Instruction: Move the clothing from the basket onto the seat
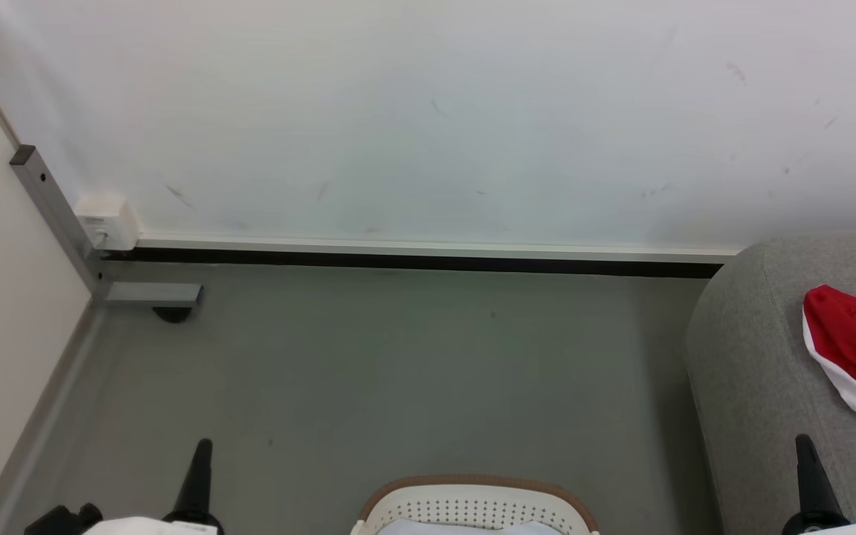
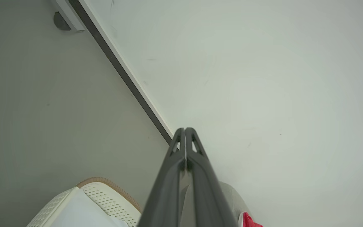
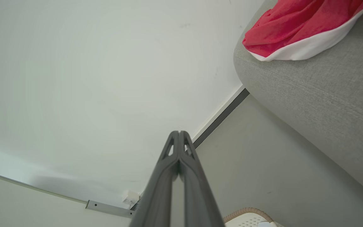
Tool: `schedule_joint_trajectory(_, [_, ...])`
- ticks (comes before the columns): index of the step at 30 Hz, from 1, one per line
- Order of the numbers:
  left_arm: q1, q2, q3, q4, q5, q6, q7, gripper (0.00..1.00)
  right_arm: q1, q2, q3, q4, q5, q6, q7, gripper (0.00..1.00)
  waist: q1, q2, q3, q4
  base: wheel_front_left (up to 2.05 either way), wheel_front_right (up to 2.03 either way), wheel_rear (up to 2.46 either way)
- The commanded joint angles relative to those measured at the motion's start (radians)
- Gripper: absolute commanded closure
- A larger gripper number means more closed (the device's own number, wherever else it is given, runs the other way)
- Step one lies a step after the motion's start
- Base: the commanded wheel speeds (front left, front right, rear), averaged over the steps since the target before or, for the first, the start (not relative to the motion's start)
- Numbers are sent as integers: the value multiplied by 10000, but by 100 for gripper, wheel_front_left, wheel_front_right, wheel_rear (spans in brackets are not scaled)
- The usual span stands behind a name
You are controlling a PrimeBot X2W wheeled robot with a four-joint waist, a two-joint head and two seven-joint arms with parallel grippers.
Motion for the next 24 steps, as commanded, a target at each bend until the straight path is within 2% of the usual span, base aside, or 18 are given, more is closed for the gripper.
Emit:
schedule_joint_trajectory(1, [-199, 12, 81, -112, -295, -75, 57, 100, -188, -121, -31, -133, 230, -12, 59, 100, -1, -1, 2, -1, 0, 0, 0])
schedule_joint_trajectory(24, [-399, -70, 442, -166, -2406, -314, 621, 100, -485, -139, -95, -214, 2508, -16, 632, 100, -1, -1, 94, -35, 0, 0, 0])
